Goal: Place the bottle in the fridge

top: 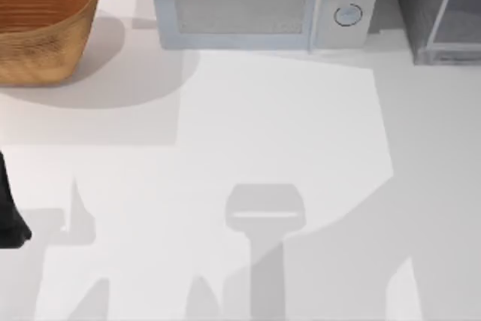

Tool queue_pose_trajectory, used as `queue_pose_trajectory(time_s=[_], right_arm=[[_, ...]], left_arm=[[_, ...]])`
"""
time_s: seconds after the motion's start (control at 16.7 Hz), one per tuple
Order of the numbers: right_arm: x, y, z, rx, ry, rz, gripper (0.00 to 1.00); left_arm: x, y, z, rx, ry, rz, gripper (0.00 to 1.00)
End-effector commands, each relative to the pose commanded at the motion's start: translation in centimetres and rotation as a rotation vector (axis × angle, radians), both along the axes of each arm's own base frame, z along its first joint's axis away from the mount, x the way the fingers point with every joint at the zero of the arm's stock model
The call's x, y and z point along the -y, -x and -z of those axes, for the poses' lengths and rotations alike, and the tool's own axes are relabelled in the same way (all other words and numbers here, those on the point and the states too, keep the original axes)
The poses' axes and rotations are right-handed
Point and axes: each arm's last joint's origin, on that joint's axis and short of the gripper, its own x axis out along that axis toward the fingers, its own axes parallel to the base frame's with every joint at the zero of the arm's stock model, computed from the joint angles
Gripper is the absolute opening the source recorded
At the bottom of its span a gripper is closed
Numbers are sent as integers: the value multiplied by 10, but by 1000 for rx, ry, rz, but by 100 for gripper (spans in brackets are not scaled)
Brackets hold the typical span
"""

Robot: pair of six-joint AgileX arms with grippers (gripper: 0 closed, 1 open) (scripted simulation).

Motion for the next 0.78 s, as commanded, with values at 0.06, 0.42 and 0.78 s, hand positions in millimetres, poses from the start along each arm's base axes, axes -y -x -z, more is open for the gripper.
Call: queue_pose_trajectory(time_s=[0.06,0.42,0.78], right_arm=[[0,0,0,0,0,0,1],[0,0,0,0,0,0,23],[0,0,0,0,0,0,68]], left_arm=[[0,0,0,0,0,0,100],[0,0,0,0,0,0,100],[0,0,0,0,0,0,100]])
